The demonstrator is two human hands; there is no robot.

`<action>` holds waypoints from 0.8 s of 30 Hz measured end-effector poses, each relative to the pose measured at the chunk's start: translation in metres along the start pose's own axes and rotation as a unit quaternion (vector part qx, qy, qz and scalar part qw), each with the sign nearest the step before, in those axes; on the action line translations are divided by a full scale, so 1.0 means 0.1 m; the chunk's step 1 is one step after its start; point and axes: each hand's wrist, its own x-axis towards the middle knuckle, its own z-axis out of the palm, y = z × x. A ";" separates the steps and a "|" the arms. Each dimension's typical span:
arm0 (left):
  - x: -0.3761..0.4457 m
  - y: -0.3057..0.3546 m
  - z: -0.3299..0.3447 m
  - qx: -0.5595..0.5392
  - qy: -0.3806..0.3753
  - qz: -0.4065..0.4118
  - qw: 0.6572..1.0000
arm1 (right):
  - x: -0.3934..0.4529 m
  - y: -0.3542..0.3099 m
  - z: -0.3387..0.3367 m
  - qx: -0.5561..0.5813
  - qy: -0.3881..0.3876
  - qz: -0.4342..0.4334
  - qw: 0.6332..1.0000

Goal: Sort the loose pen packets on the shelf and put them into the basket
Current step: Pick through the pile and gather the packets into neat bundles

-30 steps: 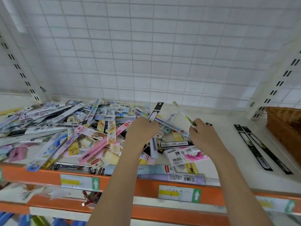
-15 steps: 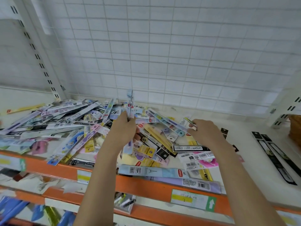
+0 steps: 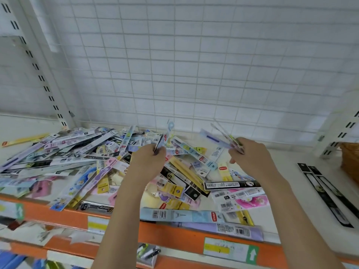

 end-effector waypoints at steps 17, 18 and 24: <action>0.81 0.44 0.71 0.390 -0.191 0.177 0.883 | -0.31 0.31 -0.14 0.022 0.012 0.059 0.998; 0.81 0.43 0.73 0.403 -0.187 0.183 0.877 | -0.31 0.30 -0.13 0.024 0.014 0.059 0.998; 0.81 0.41 0.74 0.410 -0.121 0.211 0.879 | -0.31 0.26 -0.11 0.045 0.017 0.055 0.997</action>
